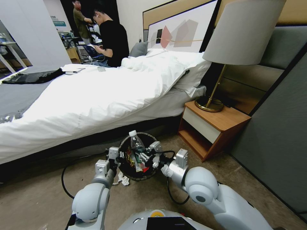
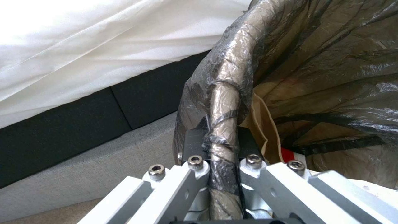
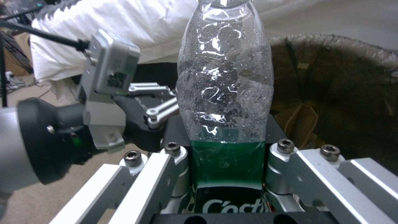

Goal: Pick up the trash bin, then pick up the garbage from the floor and place it into the trash bin.

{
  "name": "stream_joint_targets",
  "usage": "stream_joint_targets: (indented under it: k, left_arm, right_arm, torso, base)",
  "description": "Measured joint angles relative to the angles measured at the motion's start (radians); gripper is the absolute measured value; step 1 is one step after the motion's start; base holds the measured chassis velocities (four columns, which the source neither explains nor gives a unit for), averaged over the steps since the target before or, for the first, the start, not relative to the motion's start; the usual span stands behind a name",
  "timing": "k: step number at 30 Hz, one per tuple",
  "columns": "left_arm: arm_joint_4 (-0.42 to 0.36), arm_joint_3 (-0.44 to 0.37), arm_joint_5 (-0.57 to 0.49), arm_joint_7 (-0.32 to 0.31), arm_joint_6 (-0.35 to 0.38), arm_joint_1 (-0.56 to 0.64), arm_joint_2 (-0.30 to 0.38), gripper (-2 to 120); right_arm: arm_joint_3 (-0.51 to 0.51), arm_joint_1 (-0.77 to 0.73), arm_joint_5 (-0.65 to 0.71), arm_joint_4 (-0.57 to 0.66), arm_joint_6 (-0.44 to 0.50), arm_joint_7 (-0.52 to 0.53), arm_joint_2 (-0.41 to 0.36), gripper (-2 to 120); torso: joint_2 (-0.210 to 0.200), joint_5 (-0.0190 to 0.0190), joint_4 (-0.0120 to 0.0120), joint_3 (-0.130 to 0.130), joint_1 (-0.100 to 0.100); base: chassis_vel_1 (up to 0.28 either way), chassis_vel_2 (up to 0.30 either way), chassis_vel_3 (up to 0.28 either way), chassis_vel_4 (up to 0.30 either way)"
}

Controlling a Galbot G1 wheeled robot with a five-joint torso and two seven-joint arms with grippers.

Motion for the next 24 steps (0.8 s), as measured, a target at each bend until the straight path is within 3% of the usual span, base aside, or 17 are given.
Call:
stream_joint_targets:
  k: [3, 19, 24]
  left_arm:
    - [0.0, -0.001, 0.0, 0.0, 0.0, -0.001, 0.0, 1]
    - [0.003, -0.003, -0.002, 0.002, 0.0, -0.006, 0.001, 1]
    - [0.005, -0.003, -0.002, 0.002, 0.0, -0.007, 0.001, 1]
  right_arm:
    - [-0.003, -0.001, -0.01, -0.006, -0.006, 0.01, 0.002, 28]
    - [0.026, -0.028, -0.036, 0.017, -0.006, 0.02, 0.004, 91]
    - [0.054, -0.048, -0.042, 0.044, -0.005, 0.019, 0.0, 100]
  torso:
    - [0.0, 0.0, 0.0, 0.0, 0.0]
    - [0.0, 0.0001, 0.0001, 0.0, 0.0]
    - [0.0, 0.0001, 0.0, 0.0, 0.0]
  base:
    - [0.0, 0.0, 0.0, 0.0]
    - [0.0, 0.0, 0.0, 0.0]
    - [0.0, 0.0, 0.0, 0.0]
